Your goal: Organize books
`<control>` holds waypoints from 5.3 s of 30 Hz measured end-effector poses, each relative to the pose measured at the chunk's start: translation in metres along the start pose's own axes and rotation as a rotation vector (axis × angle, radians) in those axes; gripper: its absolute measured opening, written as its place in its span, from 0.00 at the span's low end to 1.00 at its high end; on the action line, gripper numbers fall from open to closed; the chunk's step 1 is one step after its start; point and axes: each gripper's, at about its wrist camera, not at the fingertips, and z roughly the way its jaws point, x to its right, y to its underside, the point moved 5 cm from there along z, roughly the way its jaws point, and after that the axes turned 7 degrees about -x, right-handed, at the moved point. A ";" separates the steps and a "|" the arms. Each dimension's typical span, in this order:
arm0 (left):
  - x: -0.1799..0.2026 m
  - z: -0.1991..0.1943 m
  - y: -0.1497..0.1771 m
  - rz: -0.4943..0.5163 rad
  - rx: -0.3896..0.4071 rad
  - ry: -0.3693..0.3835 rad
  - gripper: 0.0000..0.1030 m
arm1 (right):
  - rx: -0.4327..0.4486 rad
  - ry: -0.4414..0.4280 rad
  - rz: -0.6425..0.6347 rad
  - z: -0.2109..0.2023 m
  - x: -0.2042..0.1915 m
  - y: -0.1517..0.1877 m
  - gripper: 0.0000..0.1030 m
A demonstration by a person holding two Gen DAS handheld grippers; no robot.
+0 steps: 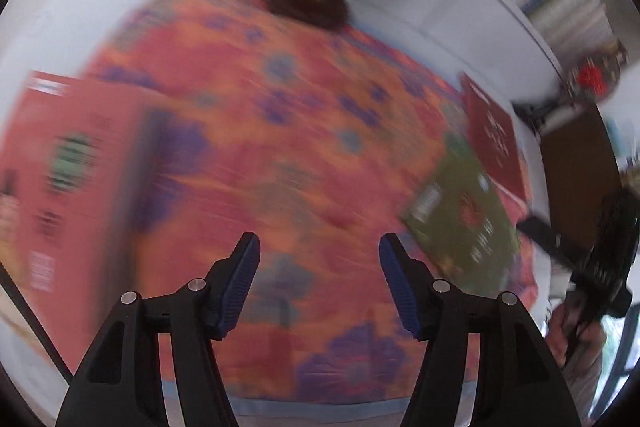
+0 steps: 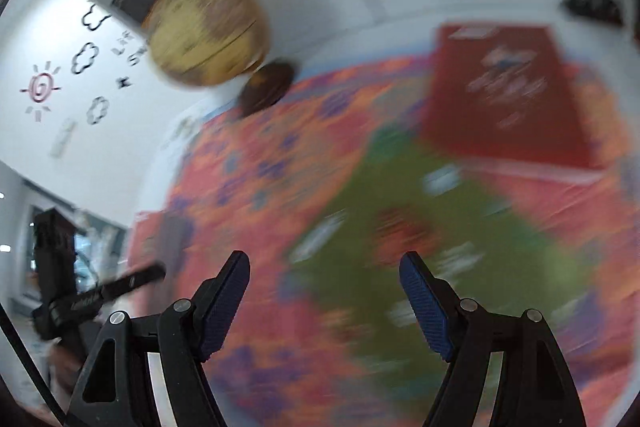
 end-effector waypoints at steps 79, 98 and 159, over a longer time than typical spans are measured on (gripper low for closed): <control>0.120 0.088 0.049 0.235 -0.215 0.027 0.17 | -0.361 -0.256 -0.085 0.000 0.072 0.058 0.10; 0.084 0.053 0.050 0.285 -0.204 -0.046 0.16 | -0.352 -0.239 -0.155 0.016 0.011 0.077 0.10; -0.140 -0.128 -0.010 0.166 0.074 -0.074 0.17 | -0.279 -0.346 -0.336 0.096 -0.274 0.061 0.12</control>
